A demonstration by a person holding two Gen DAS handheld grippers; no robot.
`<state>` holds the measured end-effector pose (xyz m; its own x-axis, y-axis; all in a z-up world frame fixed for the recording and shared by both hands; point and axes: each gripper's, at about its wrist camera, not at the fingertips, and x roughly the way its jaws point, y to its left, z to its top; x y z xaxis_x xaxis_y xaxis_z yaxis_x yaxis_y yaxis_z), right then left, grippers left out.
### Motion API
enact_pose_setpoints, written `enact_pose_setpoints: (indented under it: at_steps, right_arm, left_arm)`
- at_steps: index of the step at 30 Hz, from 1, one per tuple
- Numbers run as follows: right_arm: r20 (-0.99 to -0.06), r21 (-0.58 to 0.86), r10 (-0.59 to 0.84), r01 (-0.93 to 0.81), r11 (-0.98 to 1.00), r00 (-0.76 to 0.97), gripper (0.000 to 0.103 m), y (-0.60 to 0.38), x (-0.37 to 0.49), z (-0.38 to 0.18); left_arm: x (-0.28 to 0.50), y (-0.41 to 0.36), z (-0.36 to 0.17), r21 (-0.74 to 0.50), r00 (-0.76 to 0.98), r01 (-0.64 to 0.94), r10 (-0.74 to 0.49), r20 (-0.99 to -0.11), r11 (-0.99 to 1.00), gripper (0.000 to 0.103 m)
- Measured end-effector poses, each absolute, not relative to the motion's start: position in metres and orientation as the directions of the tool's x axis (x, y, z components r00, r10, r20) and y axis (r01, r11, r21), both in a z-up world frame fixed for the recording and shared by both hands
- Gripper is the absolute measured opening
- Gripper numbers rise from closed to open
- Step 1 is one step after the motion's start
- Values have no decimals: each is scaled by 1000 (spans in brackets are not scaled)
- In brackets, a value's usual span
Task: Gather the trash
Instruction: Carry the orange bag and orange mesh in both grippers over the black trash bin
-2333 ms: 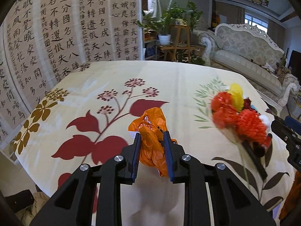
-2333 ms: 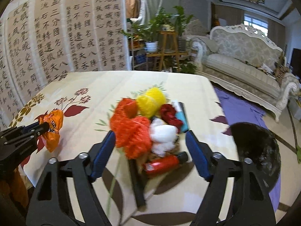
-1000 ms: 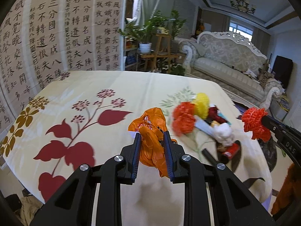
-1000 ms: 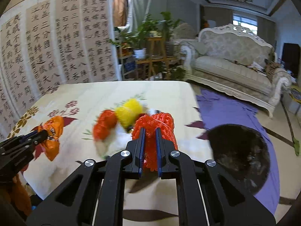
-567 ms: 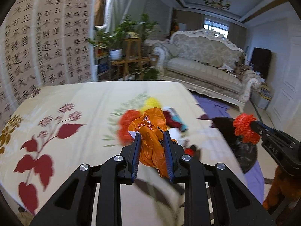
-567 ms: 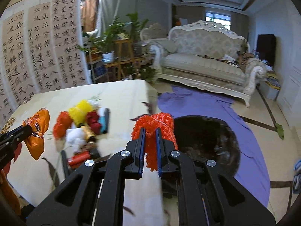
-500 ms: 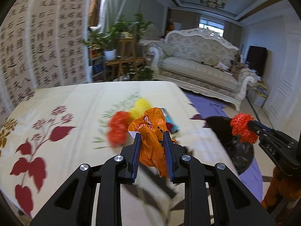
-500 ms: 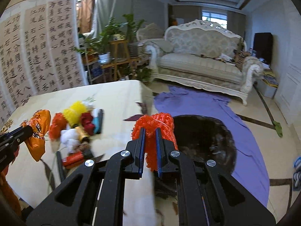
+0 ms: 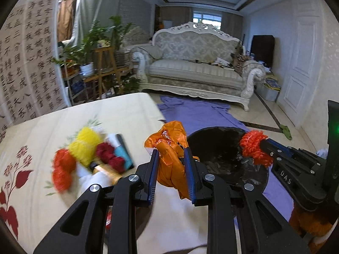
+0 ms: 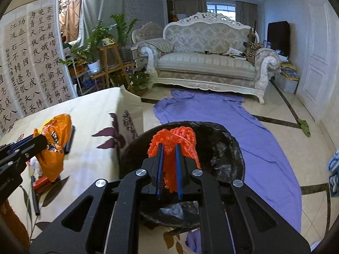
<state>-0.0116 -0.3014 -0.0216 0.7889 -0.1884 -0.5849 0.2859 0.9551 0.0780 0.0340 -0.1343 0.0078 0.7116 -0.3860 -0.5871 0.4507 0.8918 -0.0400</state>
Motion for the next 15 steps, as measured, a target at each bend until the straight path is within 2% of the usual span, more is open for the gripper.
enact_pose_setpoints:
  at_steps: [15]
  right_arm:
    - [-598, 104, -193, 314, 944, 778, 12, -337, 13, -37]
  left_arm:
    - [69, -196, -15, 15, 681, 506, -389, -620, 862, 26]
